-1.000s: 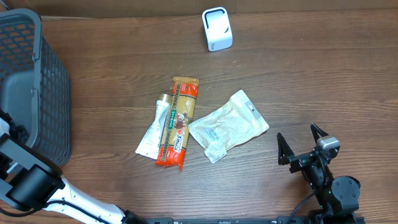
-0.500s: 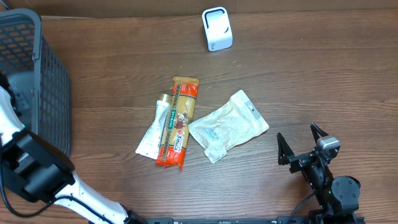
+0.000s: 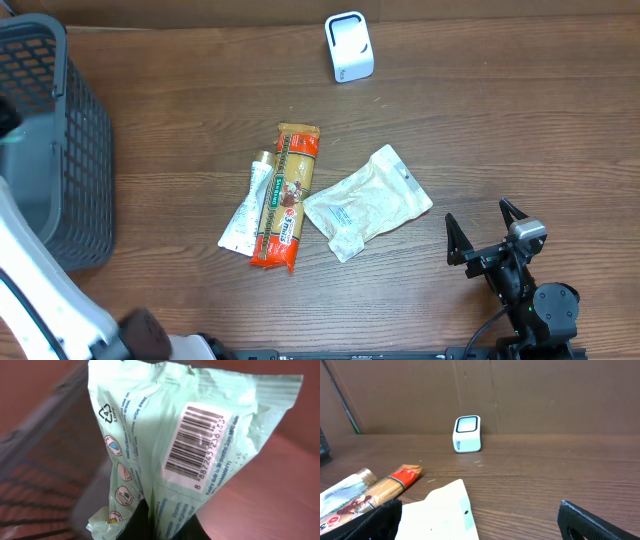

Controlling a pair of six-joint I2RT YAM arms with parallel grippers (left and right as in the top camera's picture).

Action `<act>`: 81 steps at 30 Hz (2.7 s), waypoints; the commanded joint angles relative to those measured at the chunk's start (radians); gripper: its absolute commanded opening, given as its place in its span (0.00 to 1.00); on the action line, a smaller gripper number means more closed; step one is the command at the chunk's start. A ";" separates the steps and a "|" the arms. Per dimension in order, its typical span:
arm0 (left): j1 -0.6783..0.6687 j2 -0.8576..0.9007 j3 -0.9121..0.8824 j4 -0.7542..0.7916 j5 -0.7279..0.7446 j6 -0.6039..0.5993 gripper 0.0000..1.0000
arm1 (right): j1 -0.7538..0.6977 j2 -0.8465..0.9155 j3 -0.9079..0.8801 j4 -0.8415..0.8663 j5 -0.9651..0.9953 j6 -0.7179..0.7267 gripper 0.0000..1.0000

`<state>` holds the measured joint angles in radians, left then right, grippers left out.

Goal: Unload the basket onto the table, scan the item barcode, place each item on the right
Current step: 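Lift the mint-green pack out and set it left of the tube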

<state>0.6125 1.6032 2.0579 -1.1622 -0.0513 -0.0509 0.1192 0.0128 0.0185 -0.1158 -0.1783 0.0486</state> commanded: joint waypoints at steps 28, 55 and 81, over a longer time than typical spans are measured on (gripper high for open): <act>-0.556 0.028 -1.169 0.663 0.123 -0.001 0.04 | 0.001 -0.008 0.010 0.003 0.005 0.003 1.00; -0.825 0.149 -1.160 0.641 0.131 -0.353 0.04 | 0.001 -0.008 0.010 0.003 0.005 0.003 1.00; -0.803 0.140 -0.443 -0.026 0.068 -0.170 0.99 | 0.001 -0.008 0.010 0.003 0.005 0.004 1.00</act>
<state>-0.1890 1.7573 1.4940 -1.1496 -0.0261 -0.2779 0.1196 0.0128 0.0185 -0.1165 -0.1780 0.0494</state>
